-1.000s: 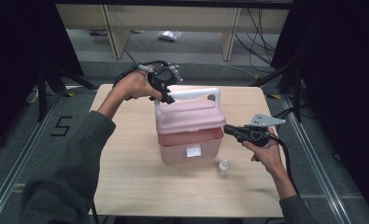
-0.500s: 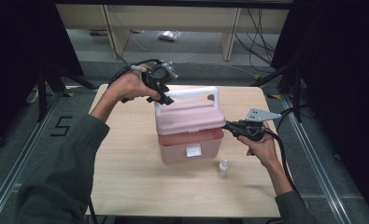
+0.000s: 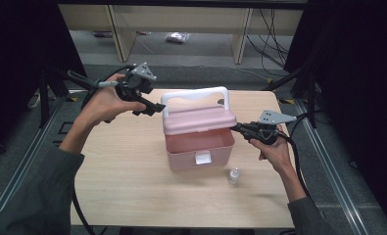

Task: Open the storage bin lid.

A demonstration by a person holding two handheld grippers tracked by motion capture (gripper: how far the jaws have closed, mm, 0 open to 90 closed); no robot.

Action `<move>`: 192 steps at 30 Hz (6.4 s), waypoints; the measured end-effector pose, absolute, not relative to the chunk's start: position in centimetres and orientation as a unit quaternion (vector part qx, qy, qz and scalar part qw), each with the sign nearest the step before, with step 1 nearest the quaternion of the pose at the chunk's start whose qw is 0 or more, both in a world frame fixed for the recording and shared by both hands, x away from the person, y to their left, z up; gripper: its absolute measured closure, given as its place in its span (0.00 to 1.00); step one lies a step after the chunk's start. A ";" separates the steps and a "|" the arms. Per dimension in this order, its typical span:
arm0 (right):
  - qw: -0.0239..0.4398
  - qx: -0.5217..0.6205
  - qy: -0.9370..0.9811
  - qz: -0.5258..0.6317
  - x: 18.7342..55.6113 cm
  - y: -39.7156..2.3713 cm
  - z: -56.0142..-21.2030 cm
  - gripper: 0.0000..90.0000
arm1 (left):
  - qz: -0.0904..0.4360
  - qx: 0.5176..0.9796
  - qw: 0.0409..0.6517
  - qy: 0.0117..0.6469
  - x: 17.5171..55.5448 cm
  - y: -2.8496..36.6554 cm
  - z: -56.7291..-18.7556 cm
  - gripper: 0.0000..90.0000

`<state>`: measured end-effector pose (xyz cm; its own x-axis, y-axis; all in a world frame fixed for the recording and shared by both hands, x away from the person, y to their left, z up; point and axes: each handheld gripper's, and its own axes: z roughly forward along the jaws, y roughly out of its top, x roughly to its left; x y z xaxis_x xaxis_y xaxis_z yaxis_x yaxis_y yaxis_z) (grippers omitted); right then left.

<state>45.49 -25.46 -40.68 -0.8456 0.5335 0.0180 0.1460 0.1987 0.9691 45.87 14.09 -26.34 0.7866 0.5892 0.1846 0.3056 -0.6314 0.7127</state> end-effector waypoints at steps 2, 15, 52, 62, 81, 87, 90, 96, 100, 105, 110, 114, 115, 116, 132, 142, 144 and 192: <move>0.165 0.220 0.761 0.588 45.5 -25.5 -40.5 1.00 | 0.201 0.879 0.348 0.256 45.0 14.8 -27.1 0.29; 0.169 0.222 0.762 0.584 45.6 -25.5 -40.1 1.00 | 0.161 0.855 0.383 0.310 42.7 17.5 -33.8 0.29; 0.177 0.222 0.759 0.585 45.6 -25.4 -39.6 0.99 | 0.100 0.839 0.401 0.355 45.1 13.2 -40.7 0.50; 0.185 0.223 0.750 0.595 45.7 -25.4 -38.9 0.99 | 0.089 0.832 0.409 0.365 45.2 13.2 -41.1 0.53; 0.212 0.232 0.730 0.606 49.1 -25.4 -36.8 1.00 | 0.080 0.833 0.415 0.357 45.8 13.5 -41.3 0.61; 0.220 0.242 0.731 0.599 50.0 -25.5 -36.8 1.00 | 0.084 0.833 0.413 0.357 45.9 13.4 -41.3 0.63; 0.214 0.254 0.731 0.596 50.7 -25.4 -37.1 1.00 | 0.082 0.834 0.413 0.358 45.9 13.4 -41.3 0.64; 0.203 0.269 0.736 0.588 51.7 -25.3 -38.6 1.00 | 0.082 0.833 0.412 0.361 45.9 13.4 -41.3 0.65; 0.200 0.277 0.736 0.584 52.1 -25.2 -39.5 1.00 | 0.082 0.831 0.412 0.364 45.9 13.4 -41.3 0.65; 0.196 0.282 0.735 0.584 52.8 -25.1 -40.2 1.00 | 0.082 0.835 0.408 0.361 45.7 13.4 -41.2 0.64; 0.190 0.294 0.732 0.584 53.2 -24.9 -40.8 1.00 | 0.080 0.834 0.410 0.362 45.6 13.4 -41.3 0.64; 0.186 0.302 0.728 0.587 53.5 -24.8 -41.2 1.00 | 0.078 0.833 0.412 0.362 45.5 13.4 -41.3 0.64; 0.186 0.304 0.728 0.586 53.6 -24.8 -41.3 1.00 | 0.077 0.833 0.412 0.362 45.5 13.5 -41.3 0.64; 0.185 0.304 0.728 0.586 53.6 -24.8 -41.4 1.00 | 0.078 0.834 0.411 0.359 45.5 13.5 -41.3 0.64; 0.196 0.311 0.732 0.573 54.0 -25.3 -42.6 0.99 | 0.076 0.824 0.423 0.368 45.2 13.5 -41.3 0.64; 0.169 0.299 0.749 0.566 50.5 -26.3 -41.7 0.98 | 0.074 0.831 0.417 0.361 45.2 13.8 -41.2 0.66; 0.172 0.300 0.751 0.562 49.9 -26.5 -41.3 0.98 | 0.076 0.827 0.421 0.365 45.1 13.8 -41.3 0.66; 0.189 0.357 0.761 0.507 41.5 -31.8 -42.9 0.73 | 0.084 0.835 0.418 0.348 43.1 13.9 -40.4 0.68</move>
